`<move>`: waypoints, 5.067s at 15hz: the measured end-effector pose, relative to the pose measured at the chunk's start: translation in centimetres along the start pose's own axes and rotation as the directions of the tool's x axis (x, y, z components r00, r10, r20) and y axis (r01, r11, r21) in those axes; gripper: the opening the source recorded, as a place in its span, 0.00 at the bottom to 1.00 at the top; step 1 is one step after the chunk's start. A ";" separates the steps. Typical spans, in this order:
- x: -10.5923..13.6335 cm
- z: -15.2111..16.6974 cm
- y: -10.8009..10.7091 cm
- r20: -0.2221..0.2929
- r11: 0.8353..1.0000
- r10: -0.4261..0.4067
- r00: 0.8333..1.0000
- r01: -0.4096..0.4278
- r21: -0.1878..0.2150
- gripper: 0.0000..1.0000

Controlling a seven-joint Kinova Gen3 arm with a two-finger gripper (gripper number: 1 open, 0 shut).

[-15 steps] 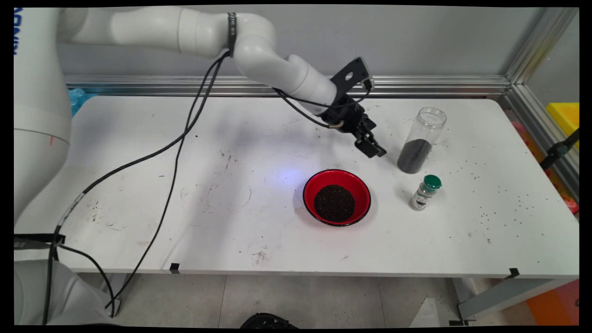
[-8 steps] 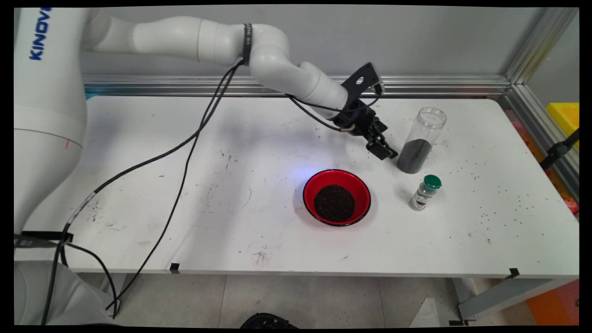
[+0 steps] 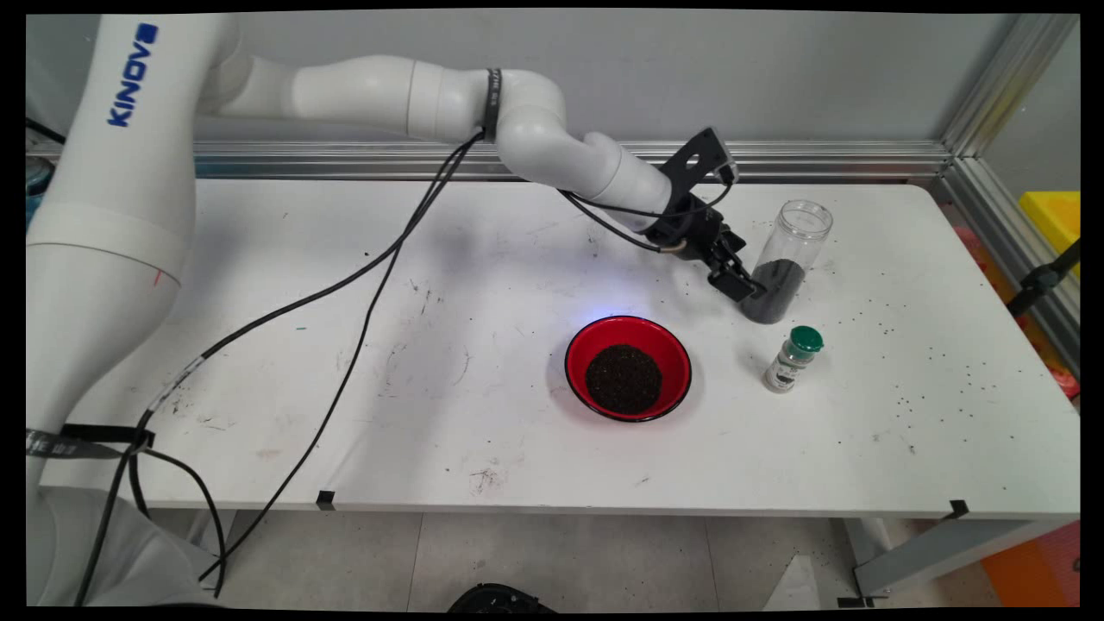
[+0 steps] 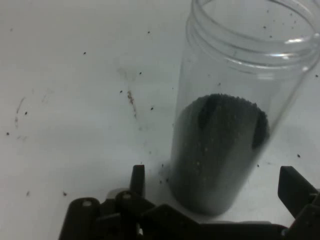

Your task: Pick up the black seasoning powder from the table, then pour the black seasoning powder in the red bowl

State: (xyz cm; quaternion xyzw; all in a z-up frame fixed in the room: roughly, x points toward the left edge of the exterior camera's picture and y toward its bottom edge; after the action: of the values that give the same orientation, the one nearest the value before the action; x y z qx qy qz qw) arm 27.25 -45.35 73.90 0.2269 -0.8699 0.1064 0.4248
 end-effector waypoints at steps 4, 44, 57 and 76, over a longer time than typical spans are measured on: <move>-0.2 1.4 -0.2 -0.020 1.000 -0.009 1.000 0.009 -0.010 1.00; -2.0 4.1 0.1 -0.090 0.995 -0.071 0.993 0.064 -0.078 0.00; 0.7 1.1 0.1 -0.131 0.999 -0.012 0.991 0.005 -0.052 0.00; 3.6 -10.6 1.8 -0.136 0.994 0.103 0.985 -0.107 -0.018 0.00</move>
State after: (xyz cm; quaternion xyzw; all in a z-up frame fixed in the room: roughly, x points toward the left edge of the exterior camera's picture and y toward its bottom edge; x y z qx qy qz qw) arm 31.72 -40.85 83.25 0.1675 -0.8512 0.1327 0.4794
